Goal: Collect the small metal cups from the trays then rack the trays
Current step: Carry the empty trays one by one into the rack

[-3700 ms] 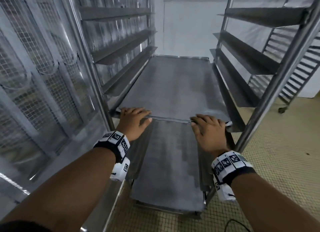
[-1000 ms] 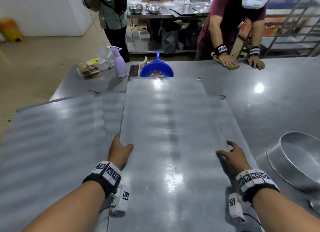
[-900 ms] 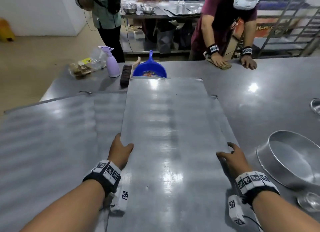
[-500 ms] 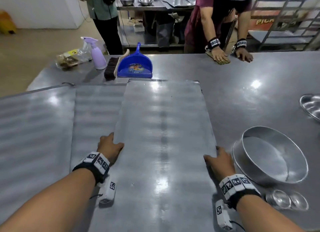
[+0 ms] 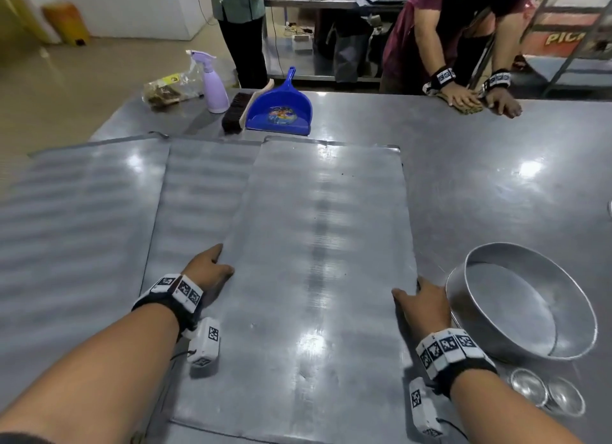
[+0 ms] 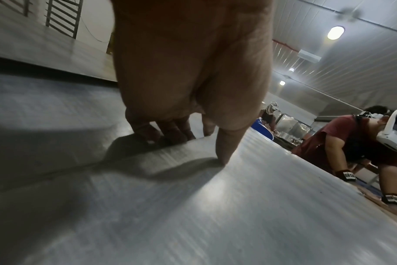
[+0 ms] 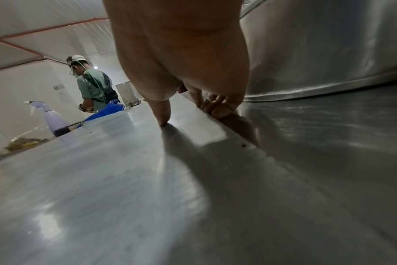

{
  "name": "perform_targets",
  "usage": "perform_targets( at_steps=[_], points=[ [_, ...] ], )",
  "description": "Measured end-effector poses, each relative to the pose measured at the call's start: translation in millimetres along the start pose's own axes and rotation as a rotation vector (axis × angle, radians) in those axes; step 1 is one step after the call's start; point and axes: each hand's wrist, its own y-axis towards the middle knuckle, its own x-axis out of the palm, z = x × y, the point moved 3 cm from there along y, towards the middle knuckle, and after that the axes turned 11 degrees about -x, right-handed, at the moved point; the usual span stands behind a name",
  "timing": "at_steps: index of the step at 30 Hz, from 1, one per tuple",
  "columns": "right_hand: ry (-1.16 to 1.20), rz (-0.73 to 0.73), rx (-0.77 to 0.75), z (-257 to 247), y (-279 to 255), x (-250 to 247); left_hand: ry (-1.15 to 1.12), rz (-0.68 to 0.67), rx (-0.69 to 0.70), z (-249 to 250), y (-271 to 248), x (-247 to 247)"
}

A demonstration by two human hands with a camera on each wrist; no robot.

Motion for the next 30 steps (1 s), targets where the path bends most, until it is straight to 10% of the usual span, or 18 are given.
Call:
perform_targets(
  at_steps=[20, 30],
  points=[
    [-0.190, 0.006, -0.058, 16, -11, 7, 0.145, -0.022, 0.071, -17, -6, 0],
    [-0.181, -0.002, -0.063, 40, -100, 0, 0.362, -0.005, 0.063, -66, -66, -3]
  ],
)
